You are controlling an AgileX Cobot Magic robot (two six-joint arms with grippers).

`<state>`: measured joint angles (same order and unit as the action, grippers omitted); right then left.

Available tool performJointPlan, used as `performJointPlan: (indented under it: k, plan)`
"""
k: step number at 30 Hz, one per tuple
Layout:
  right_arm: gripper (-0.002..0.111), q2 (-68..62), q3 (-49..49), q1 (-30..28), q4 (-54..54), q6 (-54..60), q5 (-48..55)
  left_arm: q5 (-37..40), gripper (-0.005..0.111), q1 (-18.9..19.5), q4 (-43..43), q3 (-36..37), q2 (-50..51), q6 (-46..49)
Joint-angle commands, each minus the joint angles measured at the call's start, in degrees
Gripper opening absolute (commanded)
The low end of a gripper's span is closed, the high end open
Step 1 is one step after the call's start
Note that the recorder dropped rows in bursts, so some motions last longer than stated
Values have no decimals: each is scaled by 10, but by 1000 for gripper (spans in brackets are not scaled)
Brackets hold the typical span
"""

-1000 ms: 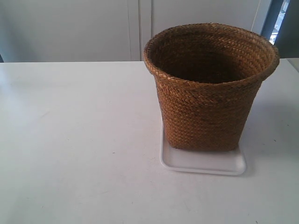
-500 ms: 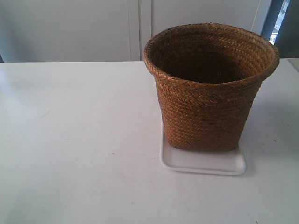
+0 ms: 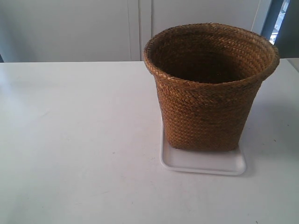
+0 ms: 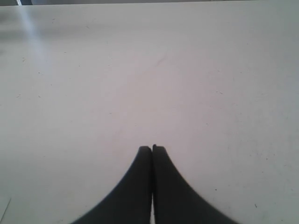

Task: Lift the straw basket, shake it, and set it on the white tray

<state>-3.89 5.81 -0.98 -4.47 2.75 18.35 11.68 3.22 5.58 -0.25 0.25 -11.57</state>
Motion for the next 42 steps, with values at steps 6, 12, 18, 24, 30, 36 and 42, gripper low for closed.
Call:
performJointPlan:
  k: [6, 12, 18, 24, 30, 36, 42]
  plan:
    - [0, 39, -58, -1, 9, -1, -5, -1, 0, 1, 2, 2, -3, 0]
    - [0, 39, -58, -1, 9, -1, -5, -1, 0, 1, 2, 2, -3, 0]
    - [0, 39, -58, -1, 9, -1, -5, -1, 0, 1, 2, 2, -3, 0]
    - [0, 39, -58, -1, 58, -14, -5, -1, 0, 1, 2, 2, -3, 0]
    - [0, 39, -58, -1, 58, -14, -4, -1, 0, 1, 2, 2, -3, 0]
    - [0, 39, -58, -1, 58, -14, -4, -1, 0, 1, 2, 2, -3, 0]
    - [0, 39, -58, -1, 58, -14, -4, -1, 0, 1, 2, 2, -3, 0]
